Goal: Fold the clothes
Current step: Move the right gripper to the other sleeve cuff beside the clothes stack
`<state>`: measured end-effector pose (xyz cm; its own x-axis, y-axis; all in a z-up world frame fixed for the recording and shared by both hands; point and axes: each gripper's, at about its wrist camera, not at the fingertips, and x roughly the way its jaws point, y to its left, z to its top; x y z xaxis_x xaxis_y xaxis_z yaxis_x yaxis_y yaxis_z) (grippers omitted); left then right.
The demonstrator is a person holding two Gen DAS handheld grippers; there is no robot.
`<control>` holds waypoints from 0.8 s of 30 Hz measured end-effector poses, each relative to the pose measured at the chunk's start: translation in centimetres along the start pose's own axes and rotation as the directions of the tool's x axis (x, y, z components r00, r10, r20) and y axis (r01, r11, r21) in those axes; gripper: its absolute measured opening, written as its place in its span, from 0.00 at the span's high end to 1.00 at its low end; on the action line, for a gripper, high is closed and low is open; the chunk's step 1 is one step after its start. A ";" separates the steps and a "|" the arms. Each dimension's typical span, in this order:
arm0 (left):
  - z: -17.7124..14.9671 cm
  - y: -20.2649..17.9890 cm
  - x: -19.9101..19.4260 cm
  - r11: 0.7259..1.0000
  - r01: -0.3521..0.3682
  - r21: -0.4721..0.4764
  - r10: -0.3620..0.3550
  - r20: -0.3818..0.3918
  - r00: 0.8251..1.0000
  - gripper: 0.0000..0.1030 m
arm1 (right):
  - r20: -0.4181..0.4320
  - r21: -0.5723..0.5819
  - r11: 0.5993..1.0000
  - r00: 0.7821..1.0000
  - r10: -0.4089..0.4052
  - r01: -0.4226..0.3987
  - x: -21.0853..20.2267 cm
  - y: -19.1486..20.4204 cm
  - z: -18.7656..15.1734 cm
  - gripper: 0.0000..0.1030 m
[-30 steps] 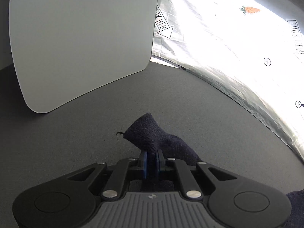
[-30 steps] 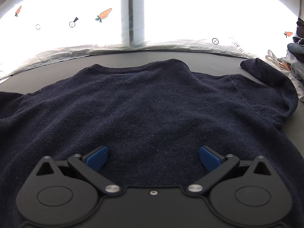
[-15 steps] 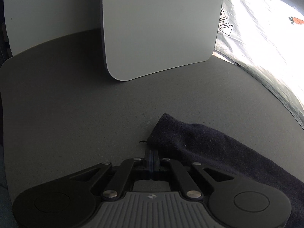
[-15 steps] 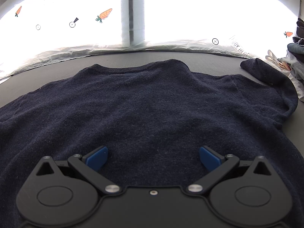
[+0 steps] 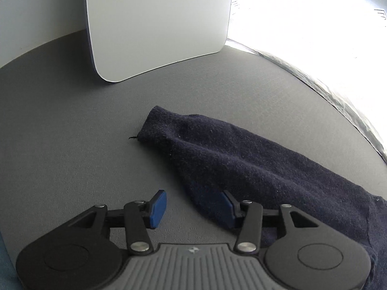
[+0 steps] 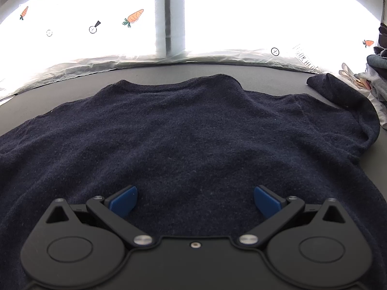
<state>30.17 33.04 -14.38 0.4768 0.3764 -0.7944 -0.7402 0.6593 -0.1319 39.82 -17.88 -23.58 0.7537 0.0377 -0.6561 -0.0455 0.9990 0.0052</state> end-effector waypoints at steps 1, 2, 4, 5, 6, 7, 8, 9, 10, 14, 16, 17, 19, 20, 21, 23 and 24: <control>-0.6 -0.9 -0.5 0.999 0.023 0.035 -0.023 -0.003 1.000 0.41 | 0.000 0.000 1.000 1.000 0.000 0.000 0.0 0.0 0.0 0.00; -1.4 -1.8 -1.1 0.996 0.047 0.079 -0.047 -0.006 0.999 0.39 | 0.001 0.000 1.000 1.000 -0.001 0.001 0.0 0.1 0.0 0.00; -3.0 -3.8 -2.3 0.982 0.087 0.168 -0.086 -0.013 0.996 0.30 | 0.003 0.000 1.000 1.000 -0.001 0.001 -0.1 0.1 -0.1 0.00; -3.9 -4.9 -2.8 0.972 0.096 0.214 -0.095 -0.016 0.995 0.28 | 0.002 0.000 1.000 1.000 0.002 -0.002 -0.1 0.1 -0.1 0.00; -4.9 -6.0 -3.3 0.960 0.105 0.259 -0.104 -0.020 0.994 0.27 | 0.002 0.000 1.000 1.000 0.006 -0.006 -0.1 0.0 -0.1 0.00; -5.9 -7.1 -3.9 0.946 0.114 0.303 -0.112 -0.024 0.993 0.27 | 0.001 0.000 1.000 1.000 0.010 -0.010 -0.1 -0.1 -0.1 0.00; -6.8 -8.2 -4.5 0.932 0.127 0.339 -0.126 -0.025 0.992 0.27 | 0.000 0.001 1.000 1.000 0.014 -0.014 -0.2 -0.1 -0.1 0.00; -7.8 -9.2 -5.2 0.918 0.144 0.369 -0.146 -0.022 0.989 0.27 | -0.009 -0.005 1.000 1.000 0.023 -0.023 -0.3 -0.2 -0.1 0.00; -8.8 -10.4 -6.0 0.900 0.162 0.404 -0.169 -0.019 0.985 0.25 | -0.021 -0.012 0.999 0.999 0.033 -0.033 -0.5 -0.4 0.0 0.00; -13.0 -14.5 -9.1 0.798 0.189 0.572 -0.224 -0.010 0.975 0.20 | -0.060 -0.038 0.996 0.995 0.084 -0.086 -2.1 -1.1 -0.9 0.00; -15.2 -16.1 -10.6 0.741 0.185 0.646 -0.238 -0.005 0.971 0.15 | -0.052 -0.072 0.991 0.993 0.107 -0.110 -3.3 -1.6 -2.1 0.00; -16.1 -16.6 -11.1 0.721 0.189 0.666 -0.242 -0.013 0.970 0.14 | -0.042 -0.096 0.988 0.992 0.119 -0.123 -4.1 -1.9 -3.0 0.00; -17.6 -17.5 -11.4 0.699 0.203 0.686 -0.235 -0.048 0.971 0.14 | -0.036 -0.107 0.985 0.990 0.135 -0.138 -5.4 -2.5 -4.2 0.00; -18.2 -17.8 -11.5 0.696 0.206 0.688 -0.226 -0.062 0.972 0.14 | -0.037 -0.114 0.983 0.989 0.142 -0.145 -5.8 -2.7 -4.5 0.00; -18.7 -18.1 -11.5 0.697 0.205 0.687 -0.215 -0.072 0.974 0.14 | -0.041 -0.125 0.980 0.987 0.153 -0.157 -6.4 -3.0 -5.0 0.00; -19.6 -18.5 -11.6 0.702 0.204 0.682 -0.196 -0.090 0.976 0.14 | -0.057 -0.147 0.972 0.982 0.179 -0.185 -7.3 -3.6 -5.6 0.00; -19.9 -18.7 -11.7 0.709 0.206 0.675 -0.192 -0.096 0.977 0.14 | -0.071 -0.158 0.967 0.979 0.193 -0.202 -7.6 -3.8 -5.7 0.00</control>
<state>28.97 3.35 -14.43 0.5624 0.1782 -0.8074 -0.1064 0.9840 0.1430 30.50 -22.15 -22.89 0.6825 0.2276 -0.6946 -0.2994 0.9540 0.0184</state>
